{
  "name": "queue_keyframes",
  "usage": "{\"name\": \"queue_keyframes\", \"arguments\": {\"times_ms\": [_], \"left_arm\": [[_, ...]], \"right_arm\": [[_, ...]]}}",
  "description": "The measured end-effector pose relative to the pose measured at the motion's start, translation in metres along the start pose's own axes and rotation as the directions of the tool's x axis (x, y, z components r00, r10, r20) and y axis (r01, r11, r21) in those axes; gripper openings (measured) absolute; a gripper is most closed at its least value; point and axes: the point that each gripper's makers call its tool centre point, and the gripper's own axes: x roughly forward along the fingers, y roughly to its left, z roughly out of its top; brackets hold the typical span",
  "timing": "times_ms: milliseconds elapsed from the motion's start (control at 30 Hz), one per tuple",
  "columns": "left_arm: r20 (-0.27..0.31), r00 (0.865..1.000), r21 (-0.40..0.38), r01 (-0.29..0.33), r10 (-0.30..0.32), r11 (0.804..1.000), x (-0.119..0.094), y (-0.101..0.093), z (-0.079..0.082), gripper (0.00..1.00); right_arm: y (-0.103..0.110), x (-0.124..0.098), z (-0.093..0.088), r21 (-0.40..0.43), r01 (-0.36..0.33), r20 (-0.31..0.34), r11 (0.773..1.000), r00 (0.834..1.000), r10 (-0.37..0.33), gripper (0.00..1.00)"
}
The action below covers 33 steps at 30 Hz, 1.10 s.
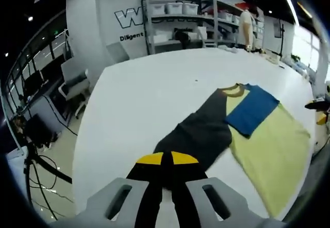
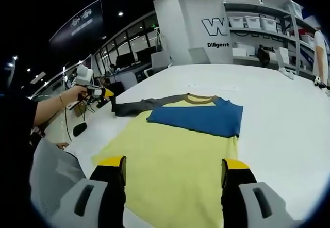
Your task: Fold the garment on the visible template until the final outline fits inside the template.
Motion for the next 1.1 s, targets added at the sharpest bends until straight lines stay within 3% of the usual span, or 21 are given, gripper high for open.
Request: {"name": "queue_keyframes", "arguments": {"times_ms": [133, 467, 633, 1000, 1100], "left_arm": [[0.013, 1.0, 0.026, 0.021, -0.022, 0.999, 0.005, -0.013, 0.013, 0.02], [0.034, 0.993, 0.1, 0.11, -0.114, 0.989, 0.018, -0.067, 0.043, 0.02], [0.035, 0.986, 0.144, 0.159, -0.165, 0.977, 0.022, -0.101, 0.059, 0.02], [0.036, 0.97, 0.203, 0.227, -0.239, 0.952, 0.026, -0.142, 0.087, 0.02], [0.045, 0.957, 0.235, 0.27, -0.288, 0.934, 0.027, -0.164, 0.097, 0.02]], "right_arm": [[0.0, -0.001, 0.0, 0.001, 0.0, 0.001, 1.0, 1.0, 0.0, 0.73], [-0.001, -0.004, -0.002, -0.001, 0.012, 0.003, 1.0, 1.0, -0.012, 0.73], [-0.002, -0.005, -0.002, 0.002, 0.016, 0.006, 1.0, 1.0, -0.016, 0.73], [-0.004, -0.006, -0.003, -0.001, 0.027, 0.006, 1.0, 1.0, -0.027, 0.73], [-0.005, -0.007, -0.005, -0.014, 0.035, -0.002, 0.999, 0.999, -0.035, 0.73]]}}
